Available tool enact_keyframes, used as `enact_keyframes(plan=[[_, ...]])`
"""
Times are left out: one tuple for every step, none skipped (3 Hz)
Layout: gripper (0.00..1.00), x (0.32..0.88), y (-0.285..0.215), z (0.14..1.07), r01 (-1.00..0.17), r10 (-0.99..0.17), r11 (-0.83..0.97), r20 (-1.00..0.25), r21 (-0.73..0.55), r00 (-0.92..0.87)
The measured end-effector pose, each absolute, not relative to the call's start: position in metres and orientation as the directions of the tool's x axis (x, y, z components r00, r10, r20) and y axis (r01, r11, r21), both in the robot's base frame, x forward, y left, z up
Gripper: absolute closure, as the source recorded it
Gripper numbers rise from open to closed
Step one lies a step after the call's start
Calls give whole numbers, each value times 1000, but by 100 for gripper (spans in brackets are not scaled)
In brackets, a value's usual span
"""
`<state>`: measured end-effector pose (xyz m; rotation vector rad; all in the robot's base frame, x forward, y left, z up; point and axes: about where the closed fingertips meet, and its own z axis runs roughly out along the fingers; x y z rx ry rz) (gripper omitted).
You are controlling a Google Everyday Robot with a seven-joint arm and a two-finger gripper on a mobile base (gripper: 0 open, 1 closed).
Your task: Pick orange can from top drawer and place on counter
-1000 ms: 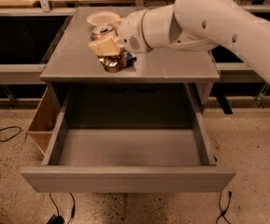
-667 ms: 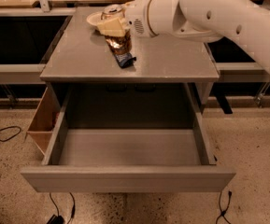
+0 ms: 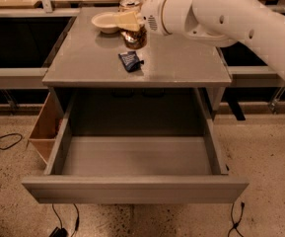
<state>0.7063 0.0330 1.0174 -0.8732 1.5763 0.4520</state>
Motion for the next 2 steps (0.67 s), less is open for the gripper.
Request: enact_keyframes(plan=[[100,718,28,1019,-728,-269,663,-963,-174,-14],[100,752,6,1022,-641,-244,751,-969,-161,-43]])
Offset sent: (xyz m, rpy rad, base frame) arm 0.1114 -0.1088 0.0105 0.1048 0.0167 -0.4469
